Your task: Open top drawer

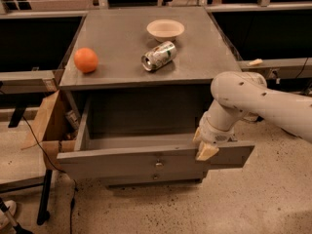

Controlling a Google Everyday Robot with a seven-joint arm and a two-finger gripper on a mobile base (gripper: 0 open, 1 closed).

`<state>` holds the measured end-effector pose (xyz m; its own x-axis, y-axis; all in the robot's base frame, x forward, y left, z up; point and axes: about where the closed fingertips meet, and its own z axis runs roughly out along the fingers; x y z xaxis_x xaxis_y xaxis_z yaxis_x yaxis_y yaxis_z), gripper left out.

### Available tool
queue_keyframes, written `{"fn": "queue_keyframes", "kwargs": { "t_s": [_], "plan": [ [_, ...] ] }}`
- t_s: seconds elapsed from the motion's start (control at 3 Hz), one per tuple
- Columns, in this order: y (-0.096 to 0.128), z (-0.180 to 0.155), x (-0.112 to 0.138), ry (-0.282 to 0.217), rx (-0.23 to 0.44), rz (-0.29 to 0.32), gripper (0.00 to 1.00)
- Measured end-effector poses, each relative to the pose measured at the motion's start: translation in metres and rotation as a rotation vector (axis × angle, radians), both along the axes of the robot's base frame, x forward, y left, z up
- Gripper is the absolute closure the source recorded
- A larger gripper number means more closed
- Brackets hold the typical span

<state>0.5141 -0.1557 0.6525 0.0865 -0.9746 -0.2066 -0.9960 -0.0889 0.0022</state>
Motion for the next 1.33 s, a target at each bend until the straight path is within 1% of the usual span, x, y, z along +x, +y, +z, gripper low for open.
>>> {"fn": "queue_keyframes", "kwargs": {
  "t_s": [0.33, 0.67, 1.33],
  "plan": [
    [0.0, 0.0, 0.0, 0.0, 0.0, 0.0, 0.13],
    [0.0, 0.0, 0.0, 0.0, 0.0, 0.0, 0.0],
    [-0.0004, -0.0031, -0.0028, 0.008, -0.001, 0.017, 0.0]
  ]
}}
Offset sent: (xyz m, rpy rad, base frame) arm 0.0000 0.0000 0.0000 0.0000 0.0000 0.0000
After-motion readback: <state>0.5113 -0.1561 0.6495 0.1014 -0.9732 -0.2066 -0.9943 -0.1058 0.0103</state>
